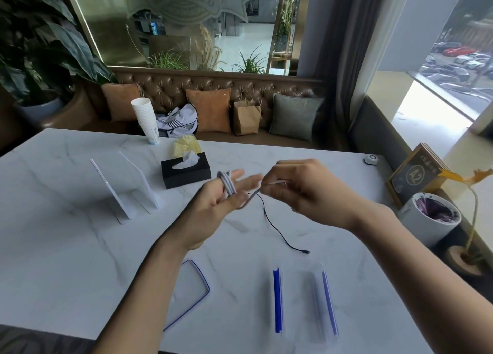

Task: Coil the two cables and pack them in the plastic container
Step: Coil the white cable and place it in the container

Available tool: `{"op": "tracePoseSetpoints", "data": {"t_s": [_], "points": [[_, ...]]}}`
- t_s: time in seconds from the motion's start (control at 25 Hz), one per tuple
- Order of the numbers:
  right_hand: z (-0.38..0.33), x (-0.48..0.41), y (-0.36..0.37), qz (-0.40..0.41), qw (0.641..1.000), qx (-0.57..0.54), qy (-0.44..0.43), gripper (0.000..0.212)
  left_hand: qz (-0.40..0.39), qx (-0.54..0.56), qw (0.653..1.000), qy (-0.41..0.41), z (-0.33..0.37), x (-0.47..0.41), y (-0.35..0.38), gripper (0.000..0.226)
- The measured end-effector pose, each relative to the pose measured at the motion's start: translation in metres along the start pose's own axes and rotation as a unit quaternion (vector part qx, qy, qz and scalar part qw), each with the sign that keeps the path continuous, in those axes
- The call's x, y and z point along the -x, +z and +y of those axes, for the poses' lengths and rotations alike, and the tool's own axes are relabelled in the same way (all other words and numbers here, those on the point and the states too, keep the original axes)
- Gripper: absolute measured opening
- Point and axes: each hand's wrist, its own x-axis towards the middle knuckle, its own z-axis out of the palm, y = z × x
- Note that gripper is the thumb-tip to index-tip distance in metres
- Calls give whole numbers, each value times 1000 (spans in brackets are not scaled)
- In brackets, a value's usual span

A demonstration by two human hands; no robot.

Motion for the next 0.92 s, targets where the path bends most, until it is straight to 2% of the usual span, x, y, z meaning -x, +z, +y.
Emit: {"op": "tracePoseSetpoints", "data": {"t_s": [0.12, 0.24, 0.36, 0.48, 0.6, 0.72, 0.84, 0.92], "points": [[-2, -10, -12, 13, 1000, -11, -17, 13, -79, 8, 996, -26, 5, 6, 1, 40], [-2, -20, -18, 32, 999, -36, -20, 14, -117, 61, 990, -44, 13, 15, 9, 40], [-1, -29, -17, 48, 996, -73, -10, 22, -143, 35, 989, -10, 17, 19, 15, 32], [3, -34, -3, 61, 990, -124, 21, 18, -168, 65, 983, 37, 24, 22, 19, 23], [10, -30, 22, 76, 979, -181, 63, 18, -117, 153, 979, 66, 25, 21, 25, 11], [16, -17, 44, 62, 980, -170, 81, 23, -20, 188, 977, 99, 21, 14, 30, 23], [14, -1, 58, -17, 986, -130, 105, 19, 56, 215, 967, 123, 15, 6, 31, 30], [13, 6, 62, -80, 984, -103, 120, 16, 117, 189, 966, 133, 9, 1, 27, 34]]}}
